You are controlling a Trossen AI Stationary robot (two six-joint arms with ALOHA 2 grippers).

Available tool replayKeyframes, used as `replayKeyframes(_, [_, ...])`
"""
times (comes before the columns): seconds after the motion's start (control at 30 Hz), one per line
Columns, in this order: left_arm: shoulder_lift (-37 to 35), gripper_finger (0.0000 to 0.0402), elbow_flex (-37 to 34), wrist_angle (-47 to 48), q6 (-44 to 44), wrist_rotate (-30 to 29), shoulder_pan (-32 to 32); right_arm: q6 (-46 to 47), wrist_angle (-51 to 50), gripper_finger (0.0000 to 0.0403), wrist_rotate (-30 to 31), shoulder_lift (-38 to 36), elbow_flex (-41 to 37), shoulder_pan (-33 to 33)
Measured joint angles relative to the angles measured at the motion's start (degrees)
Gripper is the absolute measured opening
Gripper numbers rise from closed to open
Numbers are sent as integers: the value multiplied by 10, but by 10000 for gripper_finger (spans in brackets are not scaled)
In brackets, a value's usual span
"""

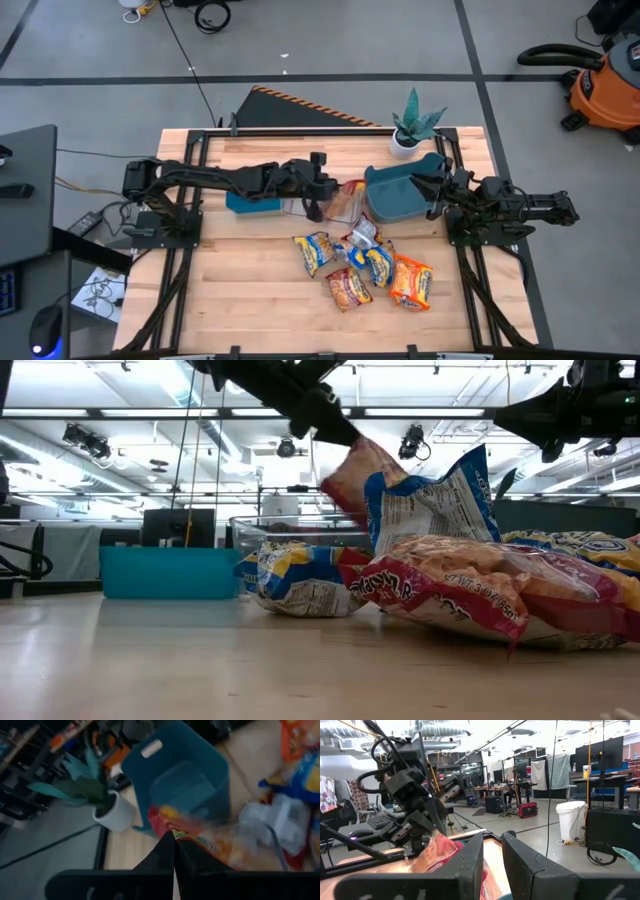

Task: Sort Maruchan noodles
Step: Put the red noodle pack into the transparent bin

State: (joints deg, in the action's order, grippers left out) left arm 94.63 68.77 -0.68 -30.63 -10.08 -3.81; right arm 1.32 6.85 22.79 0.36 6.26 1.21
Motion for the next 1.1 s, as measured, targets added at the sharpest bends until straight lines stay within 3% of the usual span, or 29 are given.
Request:
replayKeyframes(0.1, [2,3,0,2,25,-7,-5,0,0,78,0,0,0,0])
replayKeyframes(0.27, [2,5,0,106,90,-1,-29,0,0,78,-1,0,0,0])
replayKeyframes(0.47, [2,24,0,170,90,-1,-48,0,0,78,-1,0,0,0])
replayKeyframes(0.67, [1,84,1,184,79,-24,-52,0,0,78,-1,0,0,0])
replayKeyframes(0.77, [0,126,22,240,78,-71,-42,0,0,78,-1,0,0,0])
replayKeyframes(0.87, [-1,155,61,286,76,-77,-34,0,0,78,-1,0,0,0])
replayKeyframes(1.0, [-1,163,93,292,81,-73,-24,0,0,78,-2,0,0,0])
replayKeyframes(1.1, [-1,159,97,296,118,-23,-16,0,0,78,-1,0,0,0])
